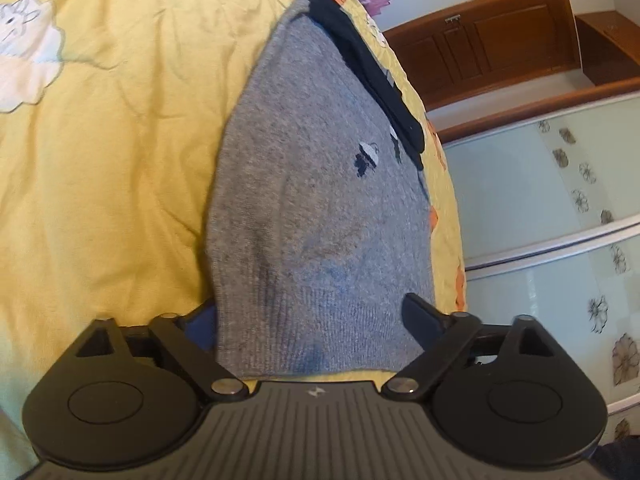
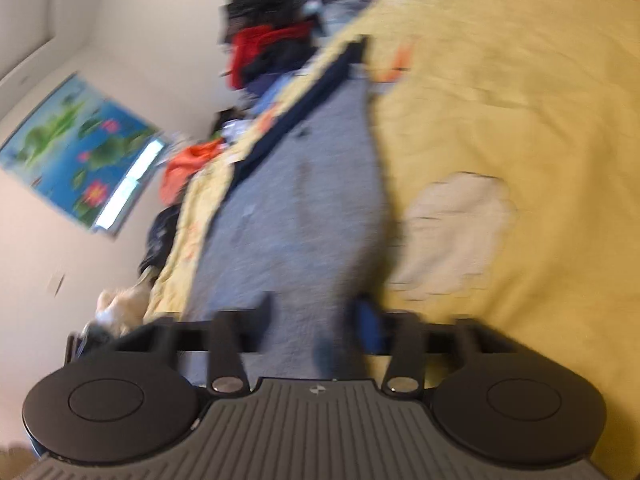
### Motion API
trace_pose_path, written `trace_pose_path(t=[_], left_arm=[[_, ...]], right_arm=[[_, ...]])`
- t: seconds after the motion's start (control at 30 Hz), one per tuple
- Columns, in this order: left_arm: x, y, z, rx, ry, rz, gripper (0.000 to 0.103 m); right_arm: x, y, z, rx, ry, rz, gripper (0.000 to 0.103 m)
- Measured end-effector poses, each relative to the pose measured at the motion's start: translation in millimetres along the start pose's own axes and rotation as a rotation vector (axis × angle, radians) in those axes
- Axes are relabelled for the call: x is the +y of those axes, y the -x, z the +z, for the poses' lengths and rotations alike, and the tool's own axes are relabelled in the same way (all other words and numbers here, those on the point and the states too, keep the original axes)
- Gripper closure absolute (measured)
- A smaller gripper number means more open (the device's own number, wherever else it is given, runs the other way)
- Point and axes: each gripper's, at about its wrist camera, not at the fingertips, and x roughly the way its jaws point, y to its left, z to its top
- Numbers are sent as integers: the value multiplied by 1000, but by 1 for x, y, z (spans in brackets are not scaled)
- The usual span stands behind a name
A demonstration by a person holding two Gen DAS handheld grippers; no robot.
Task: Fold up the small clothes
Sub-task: 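Grasp the grey hem with the right tool while the left tool grasps it too, then lift the hem with both tools and fold it over the body toward the collar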
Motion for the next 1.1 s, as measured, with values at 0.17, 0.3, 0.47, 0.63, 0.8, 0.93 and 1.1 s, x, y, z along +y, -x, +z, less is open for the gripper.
trace_pose_path(t=[0.17, 0.3, 0.47, 0.63, 0.8, 0.93, 1.1], left_arm=[[9, -2, 1, 34, 23, 40, 73], [7, -11, -5, 46, 3, 51, 97], [10, -1, -5, -3, 20, -12, 98], [0, 12, -3, -54, 1, -67, 98], [-20, 22, 13, -110, -30, -124, 99], [-41, 28, 40, -159, -56, -176, 99], [-72, 29, 95, -222, -100, -204, 99]], right_arm=[[6, -9, -5, 38, 16, 10, 71], [14, -17, -12, 48, 23, -48, 87], [13, -14, -13, 6, -58, -88, 88], [29, -17, -3, -46, -56, -73, 88], [56, -28, 24, -77, -26, -46, 88], [80, -40, 54, -100, 26, -36, 88], [107, -59, 107, -138, 69, -28, 88]])
